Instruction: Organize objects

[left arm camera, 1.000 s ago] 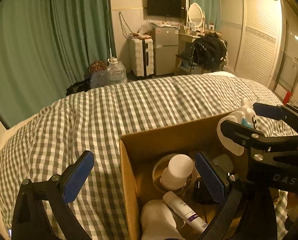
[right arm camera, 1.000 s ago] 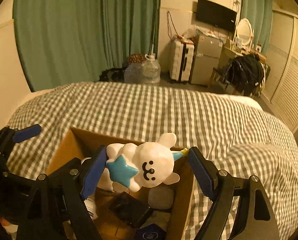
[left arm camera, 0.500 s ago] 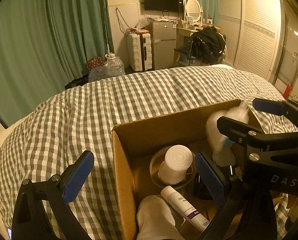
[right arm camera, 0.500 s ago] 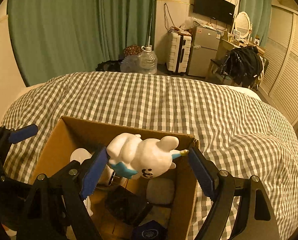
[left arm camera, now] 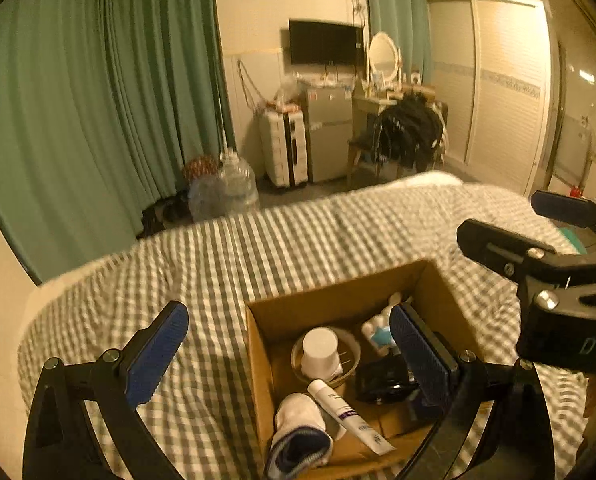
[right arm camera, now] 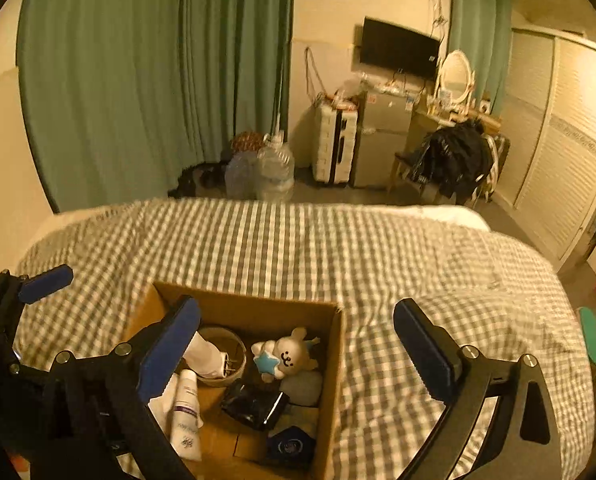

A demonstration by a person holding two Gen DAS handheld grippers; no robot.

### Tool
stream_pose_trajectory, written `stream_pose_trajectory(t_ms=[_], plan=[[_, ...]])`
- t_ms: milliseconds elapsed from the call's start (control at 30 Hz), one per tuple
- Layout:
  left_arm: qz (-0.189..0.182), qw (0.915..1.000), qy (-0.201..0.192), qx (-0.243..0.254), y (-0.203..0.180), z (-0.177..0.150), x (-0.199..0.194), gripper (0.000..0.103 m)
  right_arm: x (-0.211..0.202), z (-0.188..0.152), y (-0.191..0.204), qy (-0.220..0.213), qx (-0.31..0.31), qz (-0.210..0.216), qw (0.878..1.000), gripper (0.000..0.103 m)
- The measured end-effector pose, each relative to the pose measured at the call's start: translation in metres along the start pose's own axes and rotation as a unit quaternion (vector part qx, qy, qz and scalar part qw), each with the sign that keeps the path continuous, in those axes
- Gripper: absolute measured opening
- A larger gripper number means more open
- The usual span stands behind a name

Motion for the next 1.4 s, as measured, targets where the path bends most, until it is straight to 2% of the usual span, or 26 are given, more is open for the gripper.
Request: stream_pose_trajectory(t_ms=[233,400,567,700,867,1033,1100,1267,1400], plan=[[-0.002,0.9982,-0.06,-0.005,0.005,0.033,-0.088,0.103,-0.108,0.039,-0.002,-0.077,0.0,-0.02,0.997,0.101],[0.0,0.9951,-0.099,-0.003,0.009,0.044,-0.143,0.103,-0.175,0.049,0.0,-0.124,0.0,-0.038,0.992,0.102],[-0.004,0.9916,-0.129,-0.01,0.017,0.037,-0.183,0.103,-0.226,0.044,-0.005,-0.163,0.01,-0.058,0.985,0.102],[-0.013,0.9896,-0.143,-0.012,0.024,0.014,-0.202,0.103,-0.247,0.021,-0.006,-0.174,0.008,-0.063,0.983,0.103],[0.01,0.9874,-0.158,-0.007,0.029,-0.02,-0.205,0.103,-0.245,-0.026,-0.011,-0.167,0.01,-0.07,0.983,0.103],[0.036,0.9839,-0.175,-0.016,0.029,-0.066,-0.187,0.103,-0.215,-0.086,-0.01,-0.156,0.031,-0.084,0.984,0.103],[0.038,0.9849,-0.167,-0.022,0.027,-0.086,-0.172,0.103,-0.201,-0.109,-0.008,-0.152,0.04,-0.092,0.983,0.103],[0.033,0.9919,-0.114,-0.045,0.025,-0.134,-0.121,0.103,-0.165,-0.155,0.005,-0.129,0.03,-0.102,0.986,0.103],[0.074,0.9912,-0.103,-0.039,0.027,-0.164,-0.104,0.103,-0.139,-0.18,0.012,-0.11,0.023,-0.105,0.988,0.103]])
Point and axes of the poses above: each gripper's, at about its wrist camera, not at the fingertips, and x roughly the way its jaws point, y to its left, z to its top, the point moved 8 cm from there along x, roughly the way its jaws point, and after that the axes turned 1 degree about -x, right-handed, at the moved point
